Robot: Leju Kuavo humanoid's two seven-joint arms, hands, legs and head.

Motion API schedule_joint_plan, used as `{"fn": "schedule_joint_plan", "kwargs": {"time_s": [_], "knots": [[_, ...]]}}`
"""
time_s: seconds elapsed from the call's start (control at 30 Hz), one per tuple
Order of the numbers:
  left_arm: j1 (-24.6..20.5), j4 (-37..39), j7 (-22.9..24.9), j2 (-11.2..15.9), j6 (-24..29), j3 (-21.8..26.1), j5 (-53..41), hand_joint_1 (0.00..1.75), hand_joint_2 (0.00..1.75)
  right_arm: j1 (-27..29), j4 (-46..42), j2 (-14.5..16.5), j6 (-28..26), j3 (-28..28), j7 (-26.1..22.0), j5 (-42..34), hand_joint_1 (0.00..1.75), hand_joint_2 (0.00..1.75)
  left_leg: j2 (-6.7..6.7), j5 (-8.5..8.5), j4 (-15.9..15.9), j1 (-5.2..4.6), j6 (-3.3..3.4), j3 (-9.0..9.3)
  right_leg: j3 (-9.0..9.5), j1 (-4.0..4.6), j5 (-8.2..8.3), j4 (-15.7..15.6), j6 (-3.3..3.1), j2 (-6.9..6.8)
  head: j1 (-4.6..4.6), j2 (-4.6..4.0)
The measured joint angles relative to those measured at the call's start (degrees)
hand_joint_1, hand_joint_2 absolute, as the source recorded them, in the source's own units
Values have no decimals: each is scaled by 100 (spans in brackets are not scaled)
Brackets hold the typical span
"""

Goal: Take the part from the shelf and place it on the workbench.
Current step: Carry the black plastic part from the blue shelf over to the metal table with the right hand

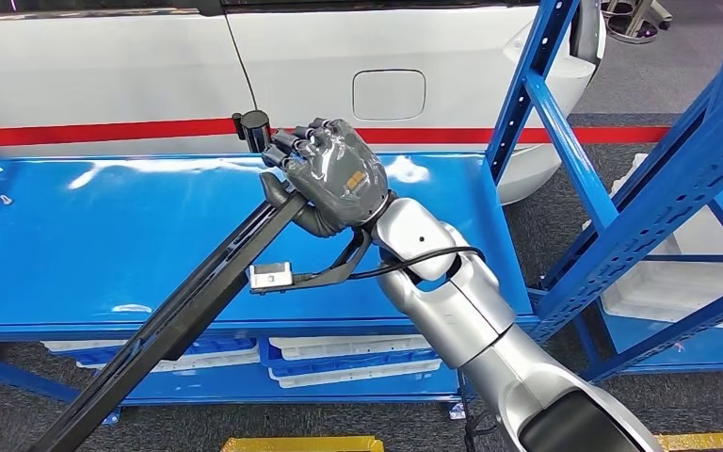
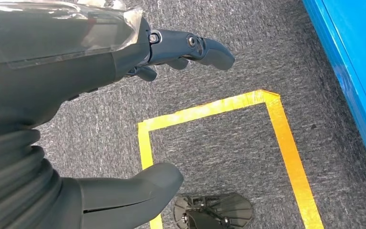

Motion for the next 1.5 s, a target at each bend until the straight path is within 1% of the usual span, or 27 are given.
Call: {"fn": "schedule_joint_plan", "kwargs": {"time_s": [0.63, 0.83, 1.0, 1.07, 1.1, 1.13, 1.17, 1.2, 1.23, 1.27, 1.3, 1.33, 1.37, 1.4, 1.43, 1.47, 1.5], "knots": [[14, 0, 43, -1, -56, -1, -26, 0, 175, 21, -14, -92, 56, -24, 37, 21, 175, 0, 0, 0, 0, 0, 0, -2, 0, 0, 0, 0, 0, 0, 0, 0], [54, 6, 374, -17, -107, -3, -112, 0, 175, 85, -13, -91, 101, -24, 52, 50, 175, 0, 0, 0, 0, 0, 0, -3, -1, 0, 0, 0, 0, 0, -1, 0], [79, 7, 602, -52, -286, -4, -121, 0, 175, 200, 12, -81, 120, -22, 80, 132, 175, 0, -1, -1, 0, 0, 0, -3, -1, 0, 0, -1, 0, 0, -1, 0], [81, 7, 616, -57, -334, -4, -121, 0, 175, 269, 20, -59, 111, -21, 92, 157, 175, 0, 1, -17, 21, -4, 41, -17, 13, -62, 17, -24, 35, -4, -9, 0], [80, 6, 617, -55, -347, -4, -119, 0, 175, 293, 21, -35, 111, -21, 94, 161, 175, 0, 3, -17, 18, -3, 71, -20, 20, -84, 28, -41, 61, -6, -12, 0], [79, 5, 616, -55, -362, -4, -117, 0, 175, 312, 23, -9, 113, -21, 91, 161, 175, 0, 10, 1, -13, 19, 110, -3, 15, -102, 27, -35, 84, -7, -16, 0], [76, 4, 613, -56, -372, -4, -115, 0, 175, 321, 25, 18, 114, -20, 85, 158, 175, 0, 17, 34, -68, 39, 139, 27, -21, -82, -14, 34, 82, -9, -14, 0], [71, 3, 610, -57, -382, -4, -114, 0, 175, 327, 29, 38, 119, -20, 79, 152, 175, 0, 24, 66, -118, 53, 165, 56, -110, -70, -109, 215, 56, -11, -9, 0], [67, 2, 607, -59, -393, -4, -115, 0, 175, 338, 36, 49, 126, -19, 73, 146, 175, 0, 29, 91, -157, 67, 185, 79, -264, -64, -261, 532, 17, -13, -3, 0], [63, 2, 604, -58, -399, -4, -115, 0, 175, 353, 44, 53, 132, -18, 69, 141, 175, 0, 28, 98, -168, 60, 195, 81, -464, -62, -441, 945, -23, -15, 3, 0], [62, 2, 604, -57, -405, -3, -115, 0, 175, 377, 57, 50, 139, -18, 68, 138, 175, 0, 26, 99, -167, 58, 197, 75, -674, -63, -604, 1373, -43, -16, 8, 0], [63, 2, 604, -56, -408, -3, -115, 0, 175, 404, 71, 46, 143, -18, 68, 138, 175, 0, 23, 98, -166, 58, 193, 72, -829, -65, -703, 1681, -38, -16, 11, 0], [64, 2, 604, -56, -409, -2, -115, 0, 175, 429, 86, 43, 143, -17, 67, 140, 175, 0, 19, 96, -161, 61, 183, 70, -877, -70, -710, 1771, -9, -16, 14, 0], [65, 2, 604, -57, -410, -2, -115, 0, 175, 445, 98, 42, 143, -16, 64, 141, 175, 0, 15, 90, -150, 68, 163, 69, -795, -79, -623, 1607, 39, -18, 16, 0], [65, 2, 604, -59, -411, -2, -115, 0, 175, 453, 107, 44, 143, -16, 61, 142, 175, 0, 11, 76, -125, 81, 132, 68, -593, -94, -470, 1220, 93, -20, 16, 0], [65, 2, 604, -58, -411, -2, -116, 0, 175, 457, 112, 48, 143, -15, 58, 140, 175, 0, 8, 50, -81, 92, 86, 61, -365, -107, -322, 791, 126, -25, 20, 0], [63, 2, 604, -55, -411, -3, -119, 0, 175, 457, 115, 57, 143, -14, 53, 138, 175, 0, 4, 16, -28, 93, 32, 46, -174, -108, -208, 440, 131, -25, 26, 0]]}}
